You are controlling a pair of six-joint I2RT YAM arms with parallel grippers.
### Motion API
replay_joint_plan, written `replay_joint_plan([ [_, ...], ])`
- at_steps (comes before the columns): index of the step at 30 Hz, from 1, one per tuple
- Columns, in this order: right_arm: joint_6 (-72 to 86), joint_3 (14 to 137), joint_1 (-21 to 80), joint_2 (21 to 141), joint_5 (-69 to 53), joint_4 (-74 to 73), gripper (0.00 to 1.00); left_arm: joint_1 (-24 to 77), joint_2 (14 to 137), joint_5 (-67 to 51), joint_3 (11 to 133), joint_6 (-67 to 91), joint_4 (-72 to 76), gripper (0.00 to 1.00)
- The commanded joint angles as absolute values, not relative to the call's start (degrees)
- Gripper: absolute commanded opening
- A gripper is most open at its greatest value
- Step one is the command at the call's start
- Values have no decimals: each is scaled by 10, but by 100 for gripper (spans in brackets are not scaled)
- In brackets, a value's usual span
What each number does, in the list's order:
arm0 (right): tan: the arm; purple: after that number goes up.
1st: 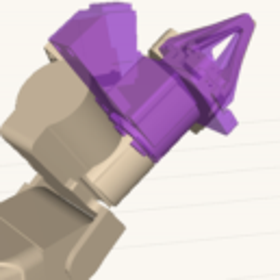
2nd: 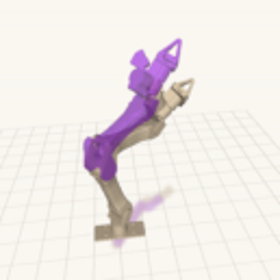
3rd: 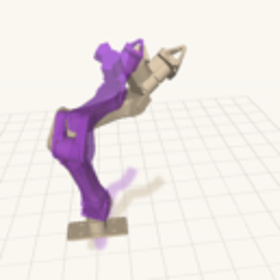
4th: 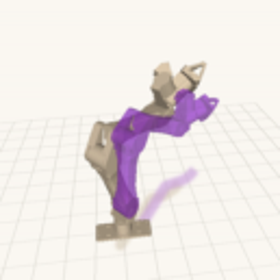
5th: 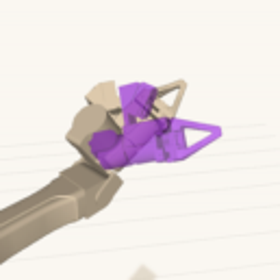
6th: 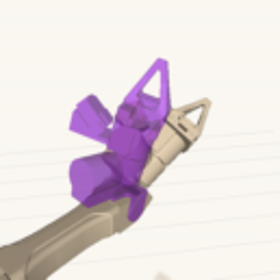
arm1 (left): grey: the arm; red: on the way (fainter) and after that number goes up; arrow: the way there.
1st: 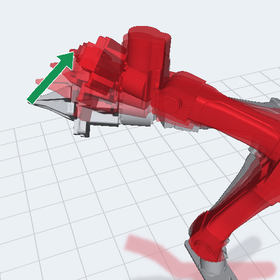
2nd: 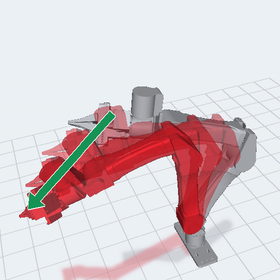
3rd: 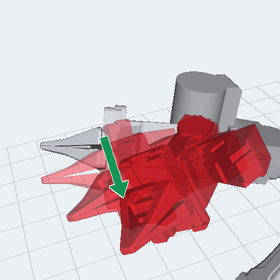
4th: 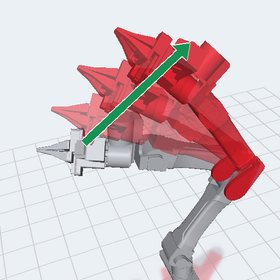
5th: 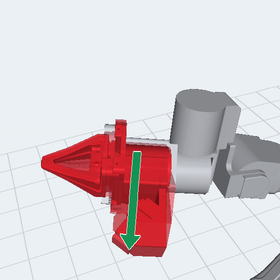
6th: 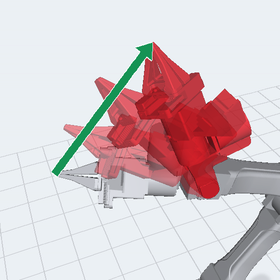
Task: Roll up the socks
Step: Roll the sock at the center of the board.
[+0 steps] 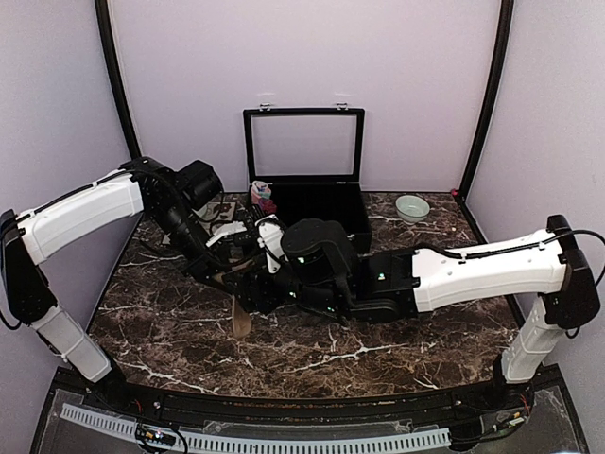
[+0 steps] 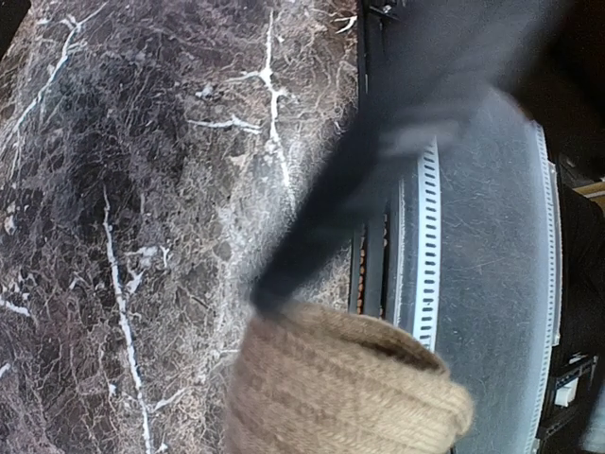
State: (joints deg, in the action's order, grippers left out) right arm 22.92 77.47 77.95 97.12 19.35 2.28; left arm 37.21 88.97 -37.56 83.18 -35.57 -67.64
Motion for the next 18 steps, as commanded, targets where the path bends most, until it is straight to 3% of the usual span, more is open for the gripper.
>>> replay_joint_plan([
  [1, 223, 787, 782, 983, 246, -14, 75, 368, 877, -419, 848, -368, -716, 0],
  [6, 230, 766, 782, 975, 265, -34, 71, 367, 873, -443, 849, -376, -723, 0],
  [13, 226, 726, 779, 933, 263, -14, 50, 367, 880, -503, 878, -436, -783, 0],
  [18, 218, 732, 780, 931, 234, -5, 42, 367, 891, -529, 896, -464, -815, 0],
])
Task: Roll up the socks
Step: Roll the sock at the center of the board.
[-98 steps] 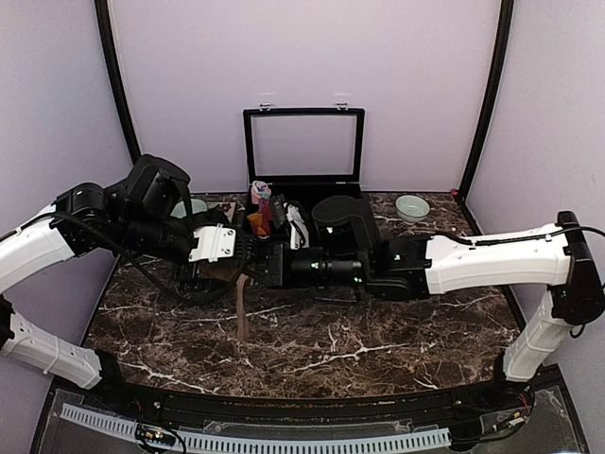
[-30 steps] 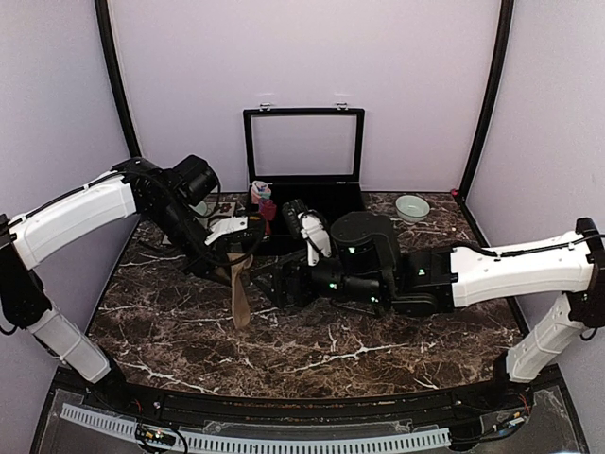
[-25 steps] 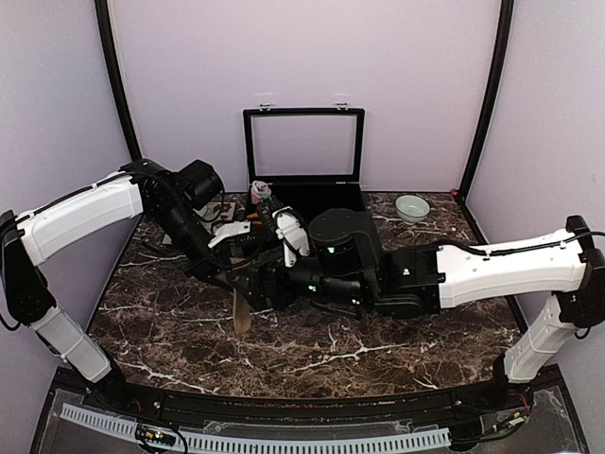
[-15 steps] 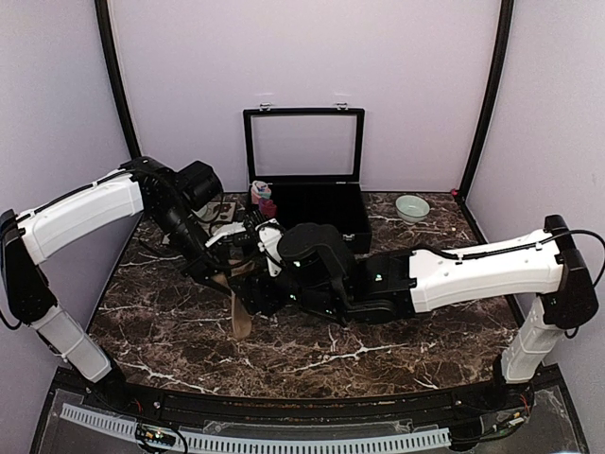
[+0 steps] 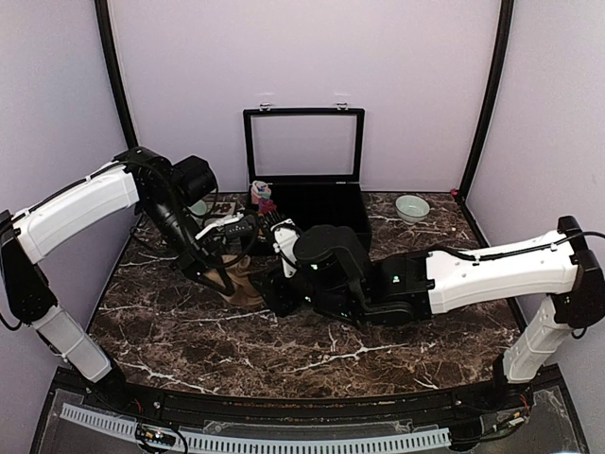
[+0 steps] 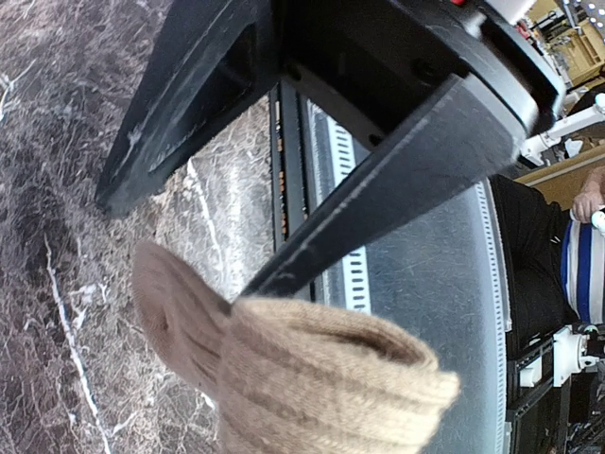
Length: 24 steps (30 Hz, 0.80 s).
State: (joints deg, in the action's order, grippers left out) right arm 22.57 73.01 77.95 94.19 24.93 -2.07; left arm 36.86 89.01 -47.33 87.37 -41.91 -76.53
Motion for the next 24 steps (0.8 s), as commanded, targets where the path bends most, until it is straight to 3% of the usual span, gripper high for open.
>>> replay_joint_plan([
  [1, 216, 732, 781, 931, 226, -1, 41, 367, 891, -534, 896, -467, -817, 0],
  [8, 194, 716, 780, 917, 168, 49, 43, 367, 900, -559, 896, -490, -838, 0],
  [12, 145, 704, 776, 877, 33, 85, 54, 367, 899, -576, 900, -494, -838, 0],
  [14, 132, 718, 764, 875, -39, 64, 55, 368, 900, -583, 904, -492, -839, 0],
  [19, 109, 721, 733, 850, -46, -18, 57, 367, 904, -575, 913, -481, -839, 0],
  [24, 111, 713, 723, 814, -4, -3, 67, 367, 919, -538, 923, -443, -826, 1],
])
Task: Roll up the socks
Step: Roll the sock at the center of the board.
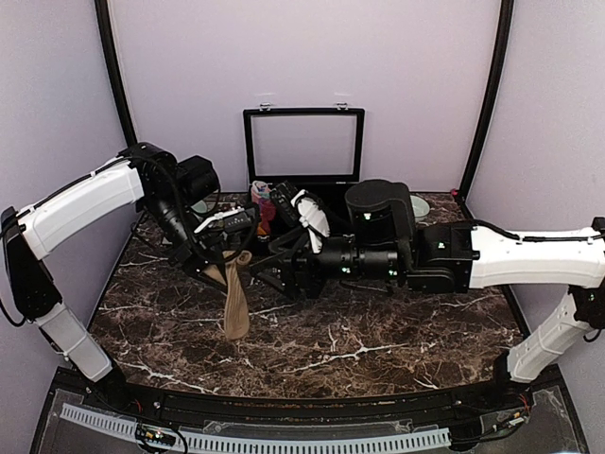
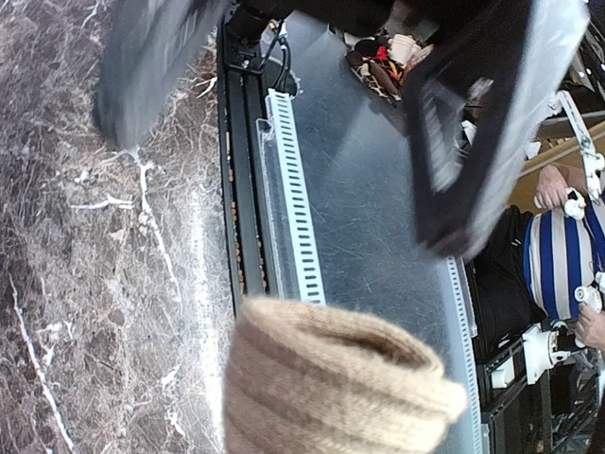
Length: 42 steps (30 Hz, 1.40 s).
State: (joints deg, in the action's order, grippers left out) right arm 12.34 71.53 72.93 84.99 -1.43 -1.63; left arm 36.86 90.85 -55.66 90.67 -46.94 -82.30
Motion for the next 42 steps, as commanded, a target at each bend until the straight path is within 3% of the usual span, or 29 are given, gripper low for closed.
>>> replay_joint_plan([
  [1, 114, 714, 724, 816, -3, 6, 68, 368, 919, -533, 922, -437, -821, 1],
  [9, 123, 784, 737, 908, 44, -1, 70, 367, 923, -521, 921, -423, -811, 2],
  [16, 128, 764, 746, 929, 101, 37, 67, 367, 923, -541, 922, -442, -833, 2],
  [24, 137, 727, 730, 917, 78, 82, 43, 368, 905, -558, 915, -454, -838, 3],
  [30, 125, 746, 729, 917, 40, 61, 42, 368, 899, -579, 916, -458, -839, 4],
  [35, 111, 755, 724, 918, -21, 62, 17, 368, 888, -590, 912, -465, -839, 6],
  [39, 106, 759, 717, 917, -59, 52, 5, 368, 883, -596, 910, -469, -839, 6],
  [41, 101, 763, 716, 917, -64, 41, 5, 369, 880, -595, 908, -472, -839, 6],
  [42, 98, 765, 715, 917, -68, 35, 11, 370, 879, -596, 908, -473, -839, 6],
])
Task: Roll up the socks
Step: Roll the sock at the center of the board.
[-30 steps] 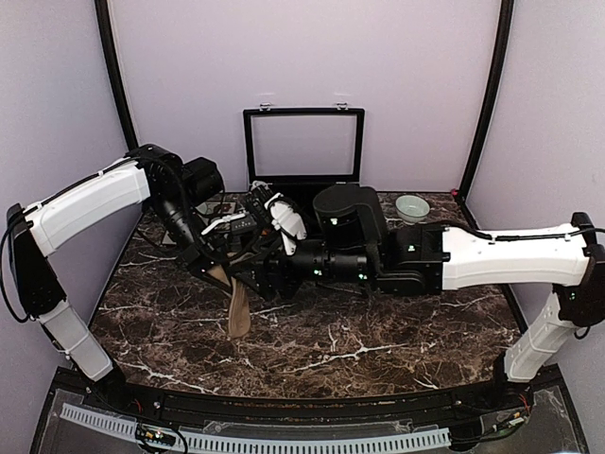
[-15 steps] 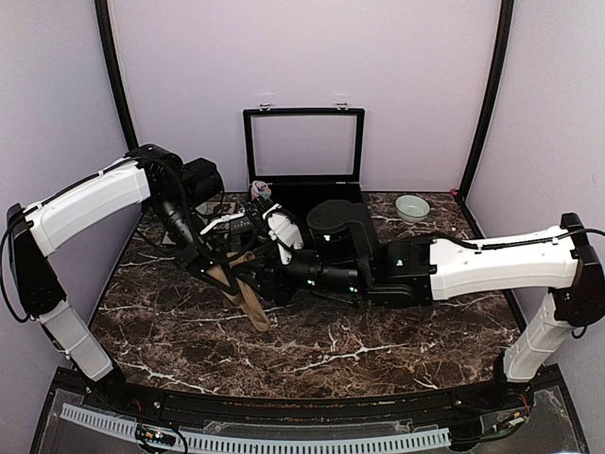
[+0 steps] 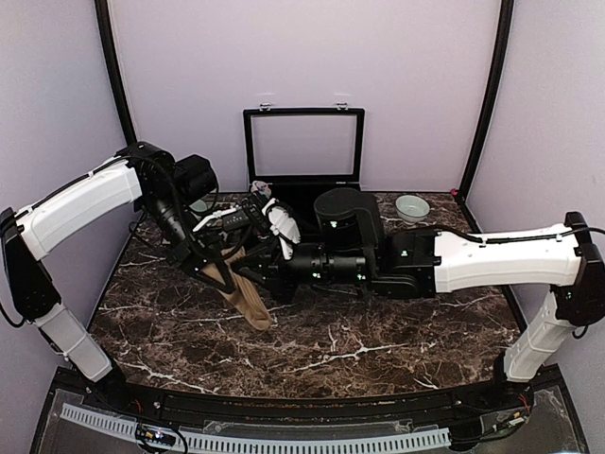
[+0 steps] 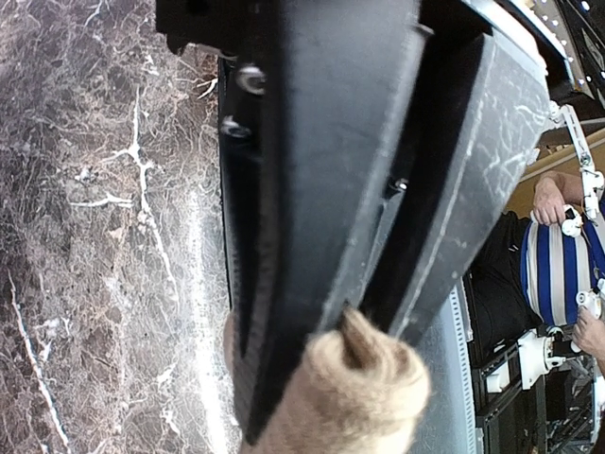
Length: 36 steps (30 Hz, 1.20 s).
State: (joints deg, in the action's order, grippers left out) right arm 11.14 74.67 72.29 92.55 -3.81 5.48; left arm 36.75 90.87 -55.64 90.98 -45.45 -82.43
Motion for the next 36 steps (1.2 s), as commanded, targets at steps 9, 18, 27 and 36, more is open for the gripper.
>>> replay_joint_plan([
  [9, 57, 796, 709, 920, -66, 7, 59, 382, 863, -621, 913, -481, -840, 5],
  [18, 55, 835, 688, 934, -151, 6, 46, 389, 865, -622, 920, -479, -840, 2],
  [27, 64, 844, 686, 944, -185, 6, 36, 391, 870, -620, 921, -478, -839, 1],
  [36, 68, 842, 685, 941, -175, 2, 47, 391, 874, -612, 926, -476, -839, 0],
])
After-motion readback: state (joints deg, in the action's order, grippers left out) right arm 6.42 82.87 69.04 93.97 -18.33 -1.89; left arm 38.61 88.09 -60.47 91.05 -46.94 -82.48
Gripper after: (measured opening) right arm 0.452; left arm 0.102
